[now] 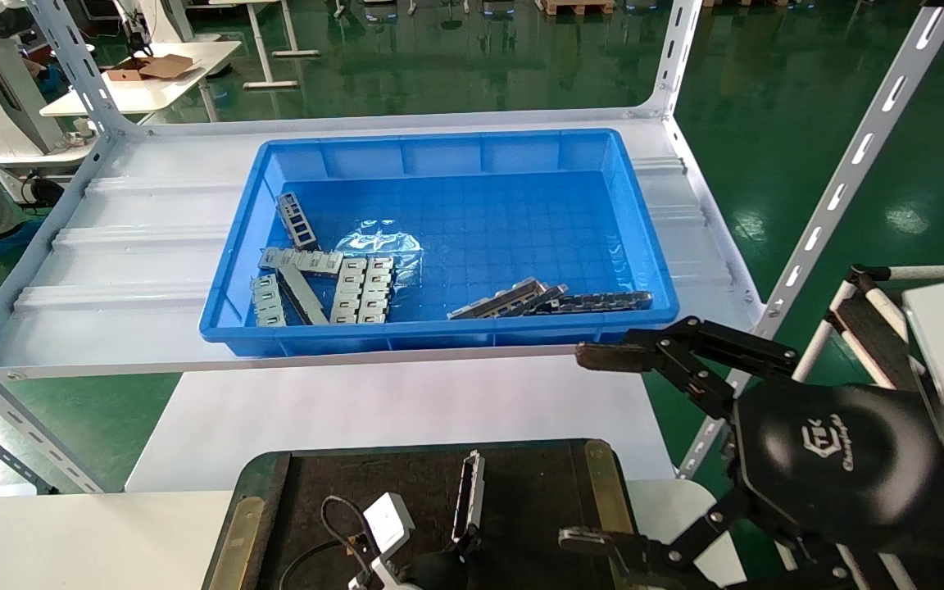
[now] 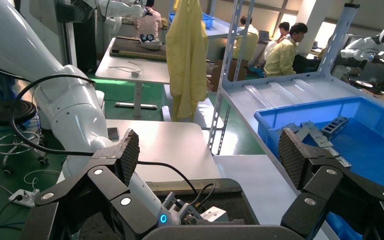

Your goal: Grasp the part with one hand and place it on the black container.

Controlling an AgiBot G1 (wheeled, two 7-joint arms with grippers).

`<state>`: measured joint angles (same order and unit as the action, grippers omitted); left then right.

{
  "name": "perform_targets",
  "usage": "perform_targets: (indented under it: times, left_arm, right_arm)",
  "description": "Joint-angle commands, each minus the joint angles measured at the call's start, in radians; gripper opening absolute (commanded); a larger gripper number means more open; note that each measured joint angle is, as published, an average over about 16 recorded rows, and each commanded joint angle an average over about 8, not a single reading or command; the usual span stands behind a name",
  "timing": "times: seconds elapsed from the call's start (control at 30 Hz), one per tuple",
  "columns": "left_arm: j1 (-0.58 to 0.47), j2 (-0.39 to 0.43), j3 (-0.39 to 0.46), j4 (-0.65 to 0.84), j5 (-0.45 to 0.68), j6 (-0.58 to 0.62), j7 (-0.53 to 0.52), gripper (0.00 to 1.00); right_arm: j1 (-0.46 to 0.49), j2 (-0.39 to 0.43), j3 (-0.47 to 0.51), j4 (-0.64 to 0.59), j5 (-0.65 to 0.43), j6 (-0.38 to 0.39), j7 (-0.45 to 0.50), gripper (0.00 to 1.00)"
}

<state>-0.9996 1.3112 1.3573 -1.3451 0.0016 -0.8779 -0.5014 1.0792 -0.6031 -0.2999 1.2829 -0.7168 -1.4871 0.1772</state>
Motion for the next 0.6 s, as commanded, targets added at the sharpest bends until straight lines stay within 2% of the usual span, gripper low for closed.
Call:
perform_targets:
  times: [0.03, 0.1, 0.6]
  left_arm:
    - [0.000, 0.001, 0.001, 0.000, 0.003, 0.003, -0.003, 0.80]
    - [0.000, 0.001, 0.001, 0.000, 0.006, 0.005, -0.007, 0.99]
    - [0.000, -0.001, 0.006, -0.001, 0.025, 0.011, -0.027, 1.00]
  right_arm:
    - [0.000, 0.000, 0.000, 0.000, 0.000, 0.000, 0.000, 1.00]
    - [0.000, 0.000, 0.000, 0.000, 0.000, 0.000, 0.000, 1.00]
    - [0.000, 0.000, -0.001, 0.000, 0.001, 0.000, 0.000, 1.00]
